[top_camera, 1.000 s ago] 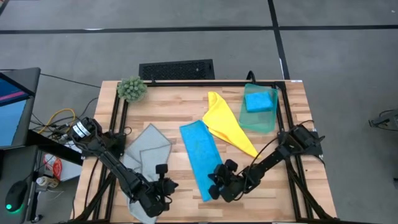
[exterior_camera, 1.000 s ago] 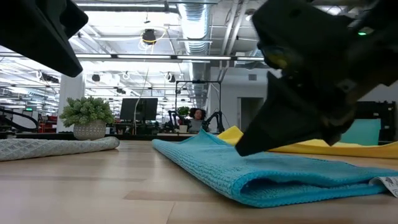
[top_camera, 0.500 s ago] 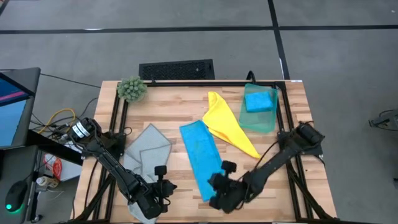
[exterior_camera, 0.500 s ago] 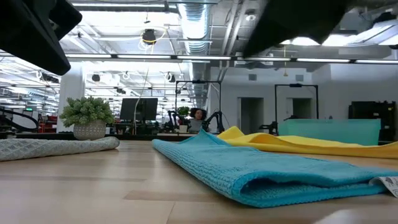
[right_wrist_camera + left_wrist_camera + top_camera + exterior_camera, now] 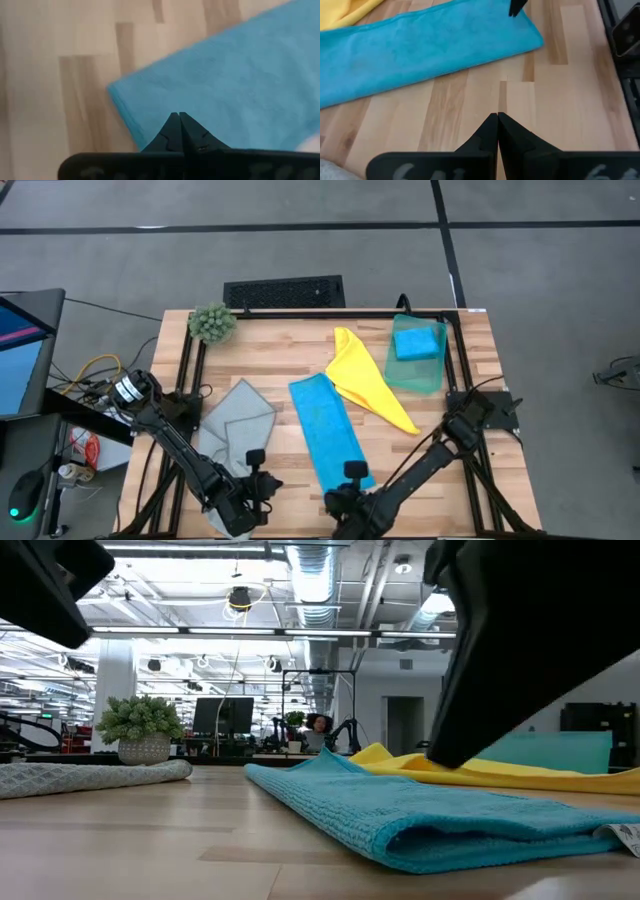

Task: Fold microfiber towels
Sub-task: Fold the blue microfiber cloth

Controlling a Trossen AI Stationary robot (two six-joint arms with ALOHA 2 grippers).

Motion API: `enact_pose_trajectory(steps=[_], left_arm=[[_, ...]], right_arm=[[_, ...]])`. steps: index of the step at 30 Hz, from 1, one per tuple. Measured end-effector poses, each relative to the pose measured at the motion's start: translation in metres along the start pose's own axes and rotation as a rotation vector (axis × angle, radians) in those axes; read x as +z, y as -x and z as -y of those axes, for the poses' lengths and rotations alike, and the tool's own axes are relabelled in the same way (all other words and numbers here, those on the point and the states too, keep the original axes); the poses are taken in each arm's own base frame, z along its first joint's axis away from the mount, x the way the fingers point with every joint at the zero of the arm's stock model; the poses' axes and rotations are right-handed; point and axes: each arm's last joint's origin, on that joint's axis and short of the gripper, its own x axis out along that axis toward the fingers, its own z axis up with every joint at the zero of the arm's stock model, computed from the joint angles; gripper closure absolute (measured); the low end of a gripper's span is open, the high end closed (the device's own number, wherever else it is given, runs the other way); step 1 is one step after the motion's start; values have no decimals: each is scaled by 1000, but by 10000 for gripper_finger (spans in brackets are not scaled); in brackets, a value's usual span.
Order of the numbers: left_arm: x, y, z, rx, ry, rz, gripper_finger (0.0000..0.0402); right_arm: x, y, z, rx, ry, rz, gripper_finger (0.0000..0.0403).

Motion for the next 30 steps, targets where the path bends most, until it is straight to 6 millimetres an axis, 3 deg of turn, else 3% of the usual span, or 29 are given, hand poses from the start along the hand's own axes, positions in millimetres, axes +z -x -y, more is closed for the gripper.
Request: enact_pose_trajectory(steps=[9, 20, 23, 27, 30], left_arm=[[-7, 8, 7, -26, -21, 1, 401], [-8, 9, 8, -15, -65, 13, 401], [-6, 9, 8, -7, -88, 33, 401], [-3, 6, 6, 9, -146, 50, 398], [1, 4, 7, -17, -183, 58, 380]], right_arm=[[12, -36, -12, 116, -51, 29, 403], [61, -63, 23, 199, 23, 175, 395], [64, -45, 29, 153, 64, 208, 391], [56, 6, 30, 137, 90, 227, 386], [39, 35, 26, 130, 104, 238, 382]])
